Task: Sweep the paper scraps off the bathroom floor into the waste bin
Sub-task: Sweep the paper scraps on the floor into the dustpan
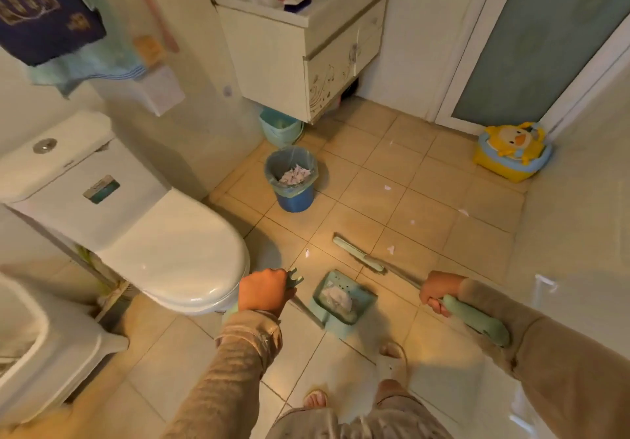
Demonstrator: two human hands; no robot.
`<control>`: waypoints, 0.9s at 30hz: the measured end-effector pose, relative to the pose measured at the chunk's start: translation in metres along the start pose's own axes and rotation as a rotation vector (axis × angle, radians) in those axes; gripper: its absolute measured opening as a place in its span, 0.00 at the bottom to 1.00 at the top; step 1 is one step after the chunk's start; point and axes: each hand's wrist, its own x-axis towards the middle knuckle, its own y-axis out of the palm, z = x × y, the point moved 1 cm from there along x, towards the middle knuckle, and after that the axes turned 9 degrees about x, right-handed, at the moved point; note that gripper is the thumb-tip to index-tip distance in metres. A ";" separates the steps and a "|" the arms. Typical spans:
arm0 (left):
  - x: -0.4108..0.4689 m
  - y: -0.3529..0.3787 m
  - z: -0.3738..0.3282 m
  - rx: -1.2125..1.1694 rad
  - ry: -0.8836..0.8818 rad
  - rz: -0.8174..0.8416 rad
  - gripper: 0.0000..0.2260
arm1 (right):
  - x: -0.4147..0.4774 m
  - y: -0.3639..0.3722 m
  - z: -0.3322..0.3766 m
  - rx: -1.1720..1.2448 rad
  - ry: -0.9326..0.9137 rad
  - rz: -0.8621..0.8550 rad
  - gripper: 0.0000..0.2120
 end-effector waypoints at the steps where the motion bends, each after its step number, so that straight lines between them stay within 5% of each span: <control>1: 0.005 -0.001 0.000 -0.010 -0.038 0.010 0.16 | 0.005 -0.005 0.011 -0.038 -0.014 0.007 0.14; 10: 0.041 -0.034 -0.012 -0.048 -0.330 0.109 0.14 | 0.060 -0.057 0.113 -0.383 -0.175 0.061 0.05; 22: 0.052 -0.031 -0.004 -0.189 -0.533 0.214 0.15 | 0.101 -0.050 0.202 -0.880 -0.271 0.041 0.13; 27: 0.051 -0.023 0.007 -0.212 -0.573 0.217 0.14 | 0.108 -0.034 0.207 -1.090 -0.272 0.074 0.08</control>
